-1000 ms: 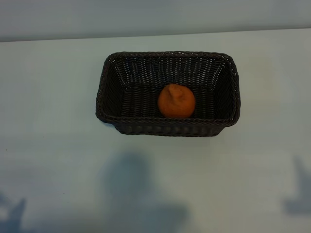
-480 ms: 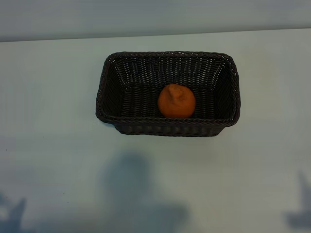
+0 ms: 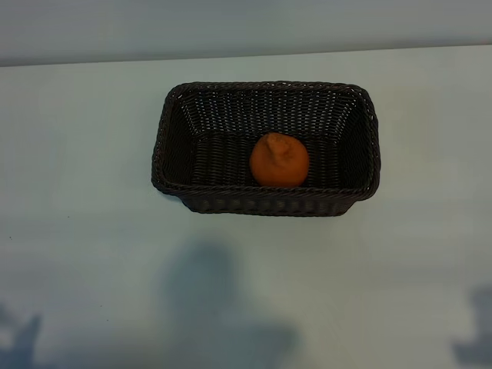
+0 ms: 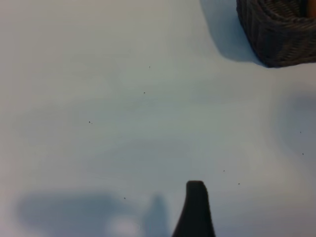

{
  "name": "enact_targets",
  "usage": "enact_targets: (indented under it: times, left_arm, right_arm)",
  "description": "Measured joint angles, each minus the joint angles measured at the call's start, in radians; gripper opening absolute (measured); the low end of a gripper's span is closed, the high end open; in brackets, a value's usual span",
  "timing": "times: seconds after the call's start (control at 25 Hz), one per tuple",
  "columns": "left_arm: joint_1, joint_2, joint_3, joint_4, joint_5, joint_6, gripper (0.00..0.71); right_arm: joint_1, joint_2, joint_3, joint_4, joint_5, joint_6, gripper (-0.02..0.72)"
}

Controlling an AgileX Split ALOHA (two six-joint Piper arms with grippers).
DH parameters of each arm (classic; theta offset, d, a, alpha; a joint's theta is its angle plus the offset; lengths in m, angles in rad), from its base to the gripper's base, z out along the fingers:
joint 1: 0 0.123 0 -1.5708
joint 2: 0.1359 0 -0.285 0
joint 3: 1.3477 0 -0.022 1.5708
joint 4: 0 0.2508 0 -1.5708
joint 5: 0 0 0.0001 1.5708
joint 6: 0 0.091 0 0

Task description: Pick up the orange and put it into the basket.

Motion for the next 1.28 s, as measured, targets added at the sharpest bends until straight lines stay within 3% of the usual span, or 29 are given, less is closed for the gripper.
enact_targets:
  times: [0.44, 0.56, 0.92, 1.28]
  left_arm:
    - [0.0, 0.0, 0.0, 0.0, 0.0, 0.0, 0.592]
    - [0.0, 0.0, 0.0, 0.0, 0.0, 0.0, 0.592]
    - [0.0, 0.0, 0.0, 0.0, 0.0, 0.0, 0.592]
    - [0.0, 0.0, 0.0, 0.0, 0.0, 0.0, 0.592]
  right_arm:
    - [0.0, 0.0, 0.006, -0.002, -0.006, -0.001, 0.546]
    - [0.0, 0.0, 0.027, -0.006, -0.047, -0.001, 0.546]
    - [0.0, 0.0, 0.036, -0.037, -0.075, 0.046, 0.518]
    - [0.0, 0.0, 0.036, -0.015, -0.075, 0.049, 0.508]
